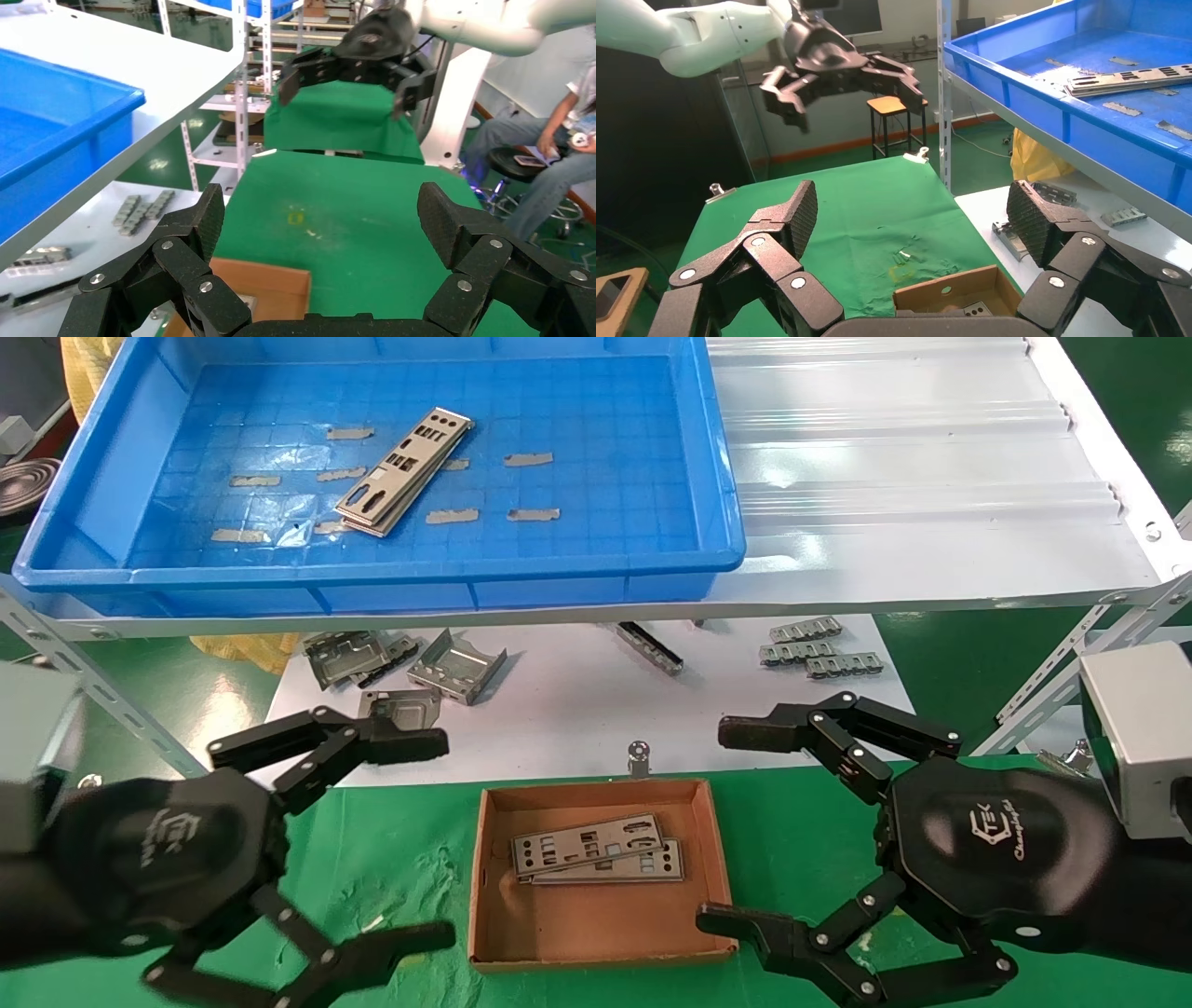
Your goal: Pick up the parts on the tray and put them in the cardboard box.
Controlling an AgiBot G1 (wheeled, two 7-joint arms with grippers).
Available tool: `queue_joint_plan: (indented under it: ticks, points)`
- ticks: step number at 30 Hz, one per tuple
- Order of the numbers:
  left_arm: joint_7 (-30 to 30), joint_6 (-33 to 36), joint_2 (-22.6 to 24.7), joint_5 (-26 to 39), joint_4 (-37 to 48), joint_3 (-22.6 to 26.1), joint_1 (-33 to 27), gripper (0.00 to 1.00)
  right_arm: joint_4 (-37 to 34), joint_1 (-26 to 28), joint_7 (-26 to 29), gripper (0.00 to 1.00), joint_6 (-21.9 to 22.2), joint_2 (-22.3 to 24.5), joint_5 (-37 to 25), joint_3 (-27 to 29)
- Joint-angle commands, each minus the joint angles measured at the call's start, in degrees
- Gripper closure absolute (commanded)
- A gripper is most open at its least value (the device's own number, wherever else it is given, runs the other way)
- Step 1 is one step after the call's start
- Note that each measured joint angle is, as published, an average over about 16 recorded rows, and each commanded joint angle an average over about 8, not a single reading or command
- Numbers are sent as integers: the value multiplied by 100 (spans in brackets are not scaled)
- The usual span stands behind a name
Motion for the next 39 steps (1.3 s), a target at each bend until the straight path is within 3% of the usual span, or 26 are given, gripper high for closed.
queue_joint_plan:
  ticks: [1, 39]
  points:
    - [-107, -7, -109, -60, -194, -68, 71, 0, 0, 0, 0, 0, 0, 0, 0, 0]
    - [-149, -14, -155, -88, -273, -99, 103, 0, -1, -1, 0, 0, 1, 0, 1, 1]
